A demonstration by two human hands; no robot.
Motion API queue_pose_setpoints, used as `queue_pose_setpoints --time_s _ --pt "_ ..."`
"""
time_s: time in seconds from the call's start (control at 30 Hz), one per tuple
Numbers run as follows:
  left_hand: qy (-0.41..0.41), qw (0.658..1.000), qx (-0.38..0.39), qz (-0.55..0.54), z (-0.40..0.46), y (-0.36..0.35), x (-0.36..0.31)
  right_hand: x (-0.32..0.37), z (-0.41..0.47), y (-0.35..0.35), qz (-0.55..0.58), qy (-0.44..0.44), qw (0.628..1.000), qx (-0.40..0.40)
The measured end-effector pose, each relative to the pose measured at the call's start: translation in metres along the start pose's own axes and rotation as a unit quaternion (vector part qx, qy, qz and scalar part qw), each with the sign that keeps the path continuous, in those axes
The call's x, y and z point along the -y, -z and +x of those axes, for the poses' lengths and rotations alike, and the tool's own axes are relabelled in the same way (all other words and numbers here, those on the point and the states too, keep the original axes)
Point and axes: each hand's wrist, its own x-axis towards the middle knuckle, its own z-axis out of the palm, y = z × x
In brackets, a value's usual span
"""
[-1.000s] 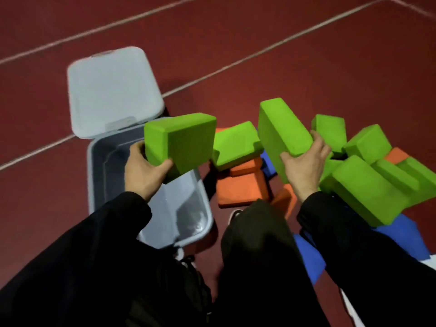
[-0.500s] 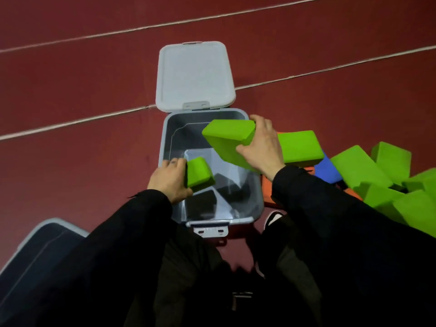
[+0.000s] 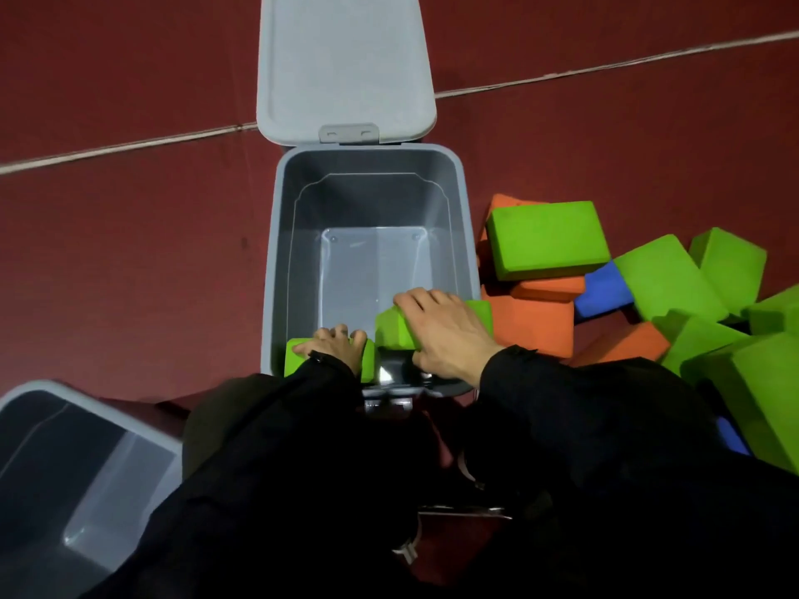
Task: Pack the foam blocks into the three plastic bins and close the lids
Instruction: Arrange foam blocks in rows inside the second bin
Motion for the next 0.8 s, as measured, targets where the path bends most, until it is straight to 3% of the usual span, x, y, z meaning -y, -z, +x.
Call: queue_pose_setpoints --time_s 0.17,0.37,0.5,0.7,0.8 --pt "0.043 0.998 0.054 -0.014 0.011 0.004 -0.004 -0.004 0.004 -0.008 -0.034 0.035 0.999 -0.009" --pt "0.060 0.996 0.060 0.005 0.022 0.006 -0.014 0.002 -0.002 -0.026 -0.043 0.115 0.992 -0.027" --pt "0.018 0.998 0.053 -0.017 0.026 0.000 -0.020 0.005 -0.002 -0.049 0.024 0.078 0.996 -0.024" --pt "0.078 0.996 0.046 -0.020 0.026 0.008 -0.011 0.007 -0.001 -0.077 0.027 0.035 0.999 -0.025" --pt "0.046 0.995 0.074 -0.050 0.026 0.006 -0.009 0.007 0.002 -0.092 0.011 -0.017 1.000 0.008"
